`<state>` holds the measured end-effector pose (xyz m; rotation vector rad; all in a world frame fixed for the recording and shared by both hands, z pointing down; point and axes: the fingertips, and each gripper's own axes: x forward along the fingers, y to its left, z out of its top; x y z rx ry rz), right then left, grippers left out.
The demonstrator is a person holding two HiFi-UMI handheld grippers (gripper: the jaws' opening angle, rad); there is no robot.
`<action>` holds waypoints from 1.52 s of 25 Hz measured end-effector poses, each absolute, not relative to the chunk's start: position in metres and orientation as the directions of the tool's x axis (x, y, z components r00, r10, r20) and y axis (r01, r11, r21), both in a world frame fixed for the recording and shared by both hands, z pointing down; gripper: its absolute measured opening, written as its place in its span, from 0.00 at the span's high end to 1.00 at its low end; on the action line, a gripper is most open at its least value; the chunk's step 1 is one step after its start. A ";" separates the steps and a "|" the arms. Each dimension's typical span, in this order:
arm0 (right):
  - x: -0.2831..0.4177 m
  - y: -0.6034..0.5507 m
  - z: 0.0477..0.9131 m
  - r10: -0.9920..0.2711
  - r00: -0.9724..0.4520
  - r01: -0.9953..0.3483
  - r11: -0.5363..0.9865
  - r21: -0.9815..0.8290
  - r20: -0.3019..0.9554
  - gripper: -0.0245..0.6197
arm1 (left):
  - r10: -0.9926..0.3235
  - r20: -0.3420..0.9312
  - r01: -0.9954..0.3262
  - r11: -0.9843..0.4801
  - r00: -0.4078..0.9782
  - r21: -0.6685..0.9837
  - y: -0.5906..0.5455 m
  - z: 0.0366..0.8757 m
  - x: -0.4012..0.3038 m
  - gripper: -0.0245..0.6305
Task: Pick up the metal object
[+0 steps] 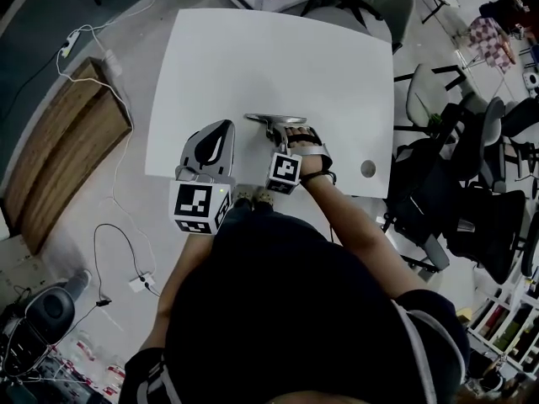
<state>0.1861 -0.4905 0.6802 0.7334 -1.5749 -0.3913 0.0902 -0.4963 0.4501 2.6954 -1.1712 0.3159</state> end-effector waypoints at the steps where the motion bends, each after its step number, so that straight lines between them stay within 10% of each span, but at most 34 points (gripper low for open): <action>1: 0.186 -0.492 0.678 -0.665 0.000 -0.227 0.727 0.648 0.747 0.88 | -0.697 0.267 -0.737 -0.671 0.665 0.084 -0.496 0.450 0.089 0.93; 20: 0.185 -0.489 0.476 -0.930 -0.087 -0.612 0.333 0.718 0.358 0.92 | -0.668 0.188 -0.687 -0.724 0.720 0.056 -0.480 0.422 0.106 0.93; 30: 0.227 -0.459 0.357 -0.997 -0.078 -0.947 0.078 0.311 0.012 0.92 | -0.672 0.079 -0.676 -0.737 0.736 0.027 -0.476 0.377 0.126 0.93; 38: 0.253 -0.439 0.347 -1.000 -0.027 -0.999 0.027 0.022 -0.012 0.92 | -0.667 0.036 -0.667 -0.745 0.744 -0.014 -0.471 0.355 0.136 0.93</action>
